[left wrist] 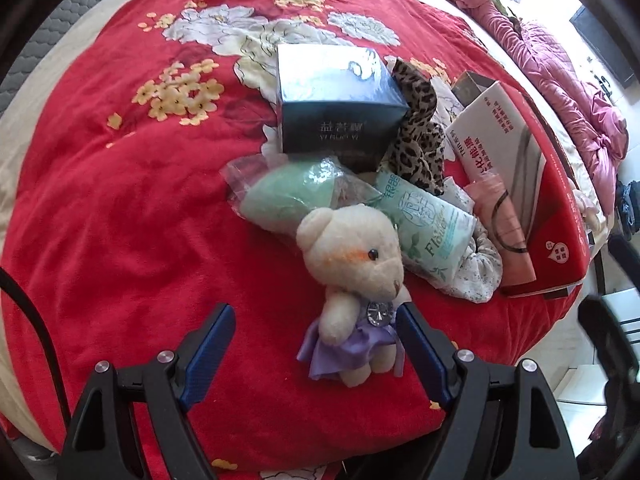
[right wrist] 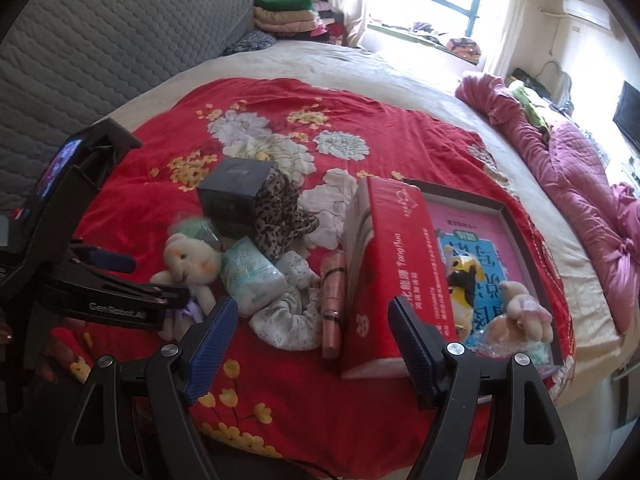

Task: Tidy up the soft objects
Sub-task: 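Grasp the white bear in purple dress with the left gripper while the right grasps the leopard-print cloth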

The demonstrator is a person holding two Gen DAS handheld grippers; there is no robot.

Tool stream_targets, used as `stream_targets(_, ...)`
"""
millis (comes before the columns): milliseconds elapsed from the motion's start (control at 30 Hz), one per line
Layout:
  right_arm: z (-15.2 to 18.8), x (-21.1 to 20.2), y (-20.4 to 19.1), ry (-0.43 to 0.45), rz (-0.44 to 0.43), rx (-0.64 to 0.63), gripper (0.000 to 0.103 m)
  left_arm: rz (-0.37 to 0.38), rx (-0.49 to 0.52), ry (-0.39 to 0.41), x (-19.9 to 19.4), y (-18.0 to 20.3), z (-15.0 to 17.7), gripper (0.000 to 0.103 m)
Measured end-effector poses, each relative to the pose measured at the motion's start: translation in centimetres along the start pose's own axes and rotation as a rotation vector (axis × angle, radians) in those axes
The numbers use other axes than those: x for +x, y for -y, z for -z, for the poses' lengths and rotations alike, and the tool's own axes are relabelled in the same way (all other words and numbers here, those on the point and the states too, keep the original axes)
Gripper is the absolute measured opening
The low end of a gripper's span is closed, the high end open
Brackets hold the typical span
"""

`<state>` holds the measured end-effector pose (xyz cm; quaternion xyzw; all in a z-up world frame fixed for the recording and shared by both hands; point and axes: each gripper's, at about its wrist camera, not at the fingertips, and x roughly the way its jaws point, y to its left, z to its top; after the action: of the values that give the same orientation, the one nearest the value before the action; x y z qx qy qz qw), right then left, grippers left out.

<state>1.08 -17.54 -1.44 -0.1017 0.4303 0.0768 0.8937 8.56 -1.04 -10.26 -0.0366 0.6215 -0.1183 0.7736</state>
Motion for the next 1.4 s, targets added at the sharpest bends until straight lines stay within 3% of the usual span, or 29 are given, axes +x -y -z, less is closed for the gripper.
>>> stream_targets(200, -3.7, 2.2, 0.3, -0.001, -0.058, 0.0, 0.078, 0.042, -0.014, 0.003, 0.8, -0.5, -0.3, 0.079)
stream_targets(433, -7.6, 7.0, -1.5, -0.119, -0.103, -0.135, 0.078, 0.095, -0.036, 0.007, 1.3, -0.9, -0.4, 0.071)
stream_targets(600, -8.6, 11.2, -2.8, -0.219, -0.081, -0.237, 0.079, 0.139, -0.045, 0.007, 1.7, -1.0, -0.8, 0.062)
stream_targets(733, -8.4, 13.3, -3.7, -0.243, -0.061, -0.302, 0.076, 0.178, -0.053, 0.0, 2.1, -1.0, -1.0, 0.055)
stream_targets(800, -8.4, 14.1, -4.0, -0.257, -0.06, -0.318, 0.063, 0.177, -0.048, 0.001, 2.1, -0.8, -1.0, 0.054)
stream_targets(933, -8.0, 15.4, -4.5, -0.271, -0.034, -0.347, 0.049, 0.211, -0.063, -0.006, 2.2, -1.0, -0.9, 0.048)
stream_targets(1067, -7.5, 15.6, -4.4, -0.259, -0.053, -0.323, 0.017, 0.212, -0.052, -0.005, 2.1, -0.9, -1.1, 0.043)
stream_targets(1200, -7.6, 14.9, -3.6, -0.243, -0.084, -0.233, 0.012, 0.222, -0.049, -0.004, 1.9, -0.7, -0.9, 0.035)
stream_targets(1400, -7.8, 12.3, -2.3, -0.201, -0.163, -0.102, 0.009, 0.209, -0.05, 0.001, 1.4, -0.3, -0.9, 0.033)
